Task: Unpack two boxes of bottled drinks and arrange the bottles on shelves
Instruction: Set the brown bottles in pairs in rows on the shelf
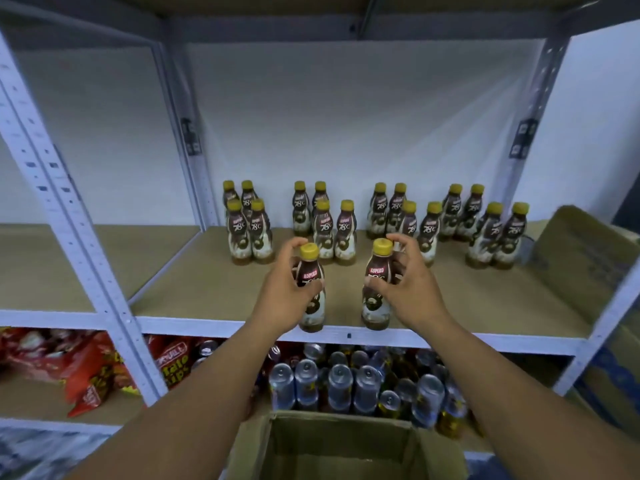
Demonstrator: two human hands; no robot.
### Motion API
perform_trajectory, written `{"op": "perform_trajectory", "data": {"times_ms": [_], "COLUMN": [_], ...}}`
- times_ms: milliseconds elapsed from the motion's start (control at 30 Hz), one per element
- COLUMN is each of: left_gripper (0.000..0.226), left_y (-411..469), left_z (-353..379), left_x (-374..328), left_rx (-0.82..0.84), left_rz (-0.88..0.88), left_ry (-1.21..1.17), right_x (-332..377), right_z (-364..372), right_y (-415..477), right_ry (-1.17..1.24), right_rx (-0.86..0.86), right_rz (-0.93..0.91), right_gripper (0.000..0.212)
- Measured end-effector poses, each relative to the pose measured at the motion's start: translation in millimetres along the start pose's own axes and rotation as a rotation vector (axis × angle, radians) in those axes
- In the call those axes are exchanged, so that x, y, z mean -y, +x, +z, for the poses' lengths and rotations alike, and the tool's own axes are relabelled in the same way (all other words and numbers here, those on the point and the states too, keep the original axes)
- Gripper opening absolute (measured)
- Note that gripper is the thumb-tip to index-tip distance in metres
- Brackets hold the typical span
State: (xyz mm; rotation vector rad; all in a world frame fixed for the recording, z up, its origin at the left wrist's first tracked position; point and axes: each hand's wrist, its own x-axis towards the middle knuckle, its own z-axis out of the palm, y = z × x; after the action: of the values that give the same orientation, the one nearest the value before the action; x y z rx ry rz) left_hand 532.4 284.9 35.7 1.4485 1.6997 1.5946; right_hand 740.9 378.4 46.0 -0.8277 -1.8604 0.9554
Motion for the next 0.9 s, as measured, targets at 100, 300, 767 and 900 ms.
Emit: {"op": "perform_trajectory", "data": {"times_ms": [100, 300, 767, 900], "left_gripper": [0.069, 0.073, 0.074, 0.082], "left_y": [13.4, 33.4, 66.0, 68.0], "left_z": [7.0, 19.1, 39.2, 41.8], "left_x": [12.5, 27.8, 51.0, 55.6], "left_rx": [-0.022, -0.007, -0.059, -0.088], "left_rz": [0.000, 0.050, 0.114, 0.085], "left_ry": [-0.012, -0.002, -0.058, -0.114], "right_x": [-16.7, -41.3, -70.4, -74.1], "right_z": [8.0, 22.0, 36.5, 42.6], "right_y": [8.8, 25.3, 60.1, 59.7], "right_ry": [0.016, 0.019, 0.081, 0.083], "right_rx": [-0.027, -0.038, -0.060, -0.099], "right_rz": [-0.009, -0.043, -0.104, -0.104], "right_gripper": [0.073, 0.075, 0.079, 0.082]}}
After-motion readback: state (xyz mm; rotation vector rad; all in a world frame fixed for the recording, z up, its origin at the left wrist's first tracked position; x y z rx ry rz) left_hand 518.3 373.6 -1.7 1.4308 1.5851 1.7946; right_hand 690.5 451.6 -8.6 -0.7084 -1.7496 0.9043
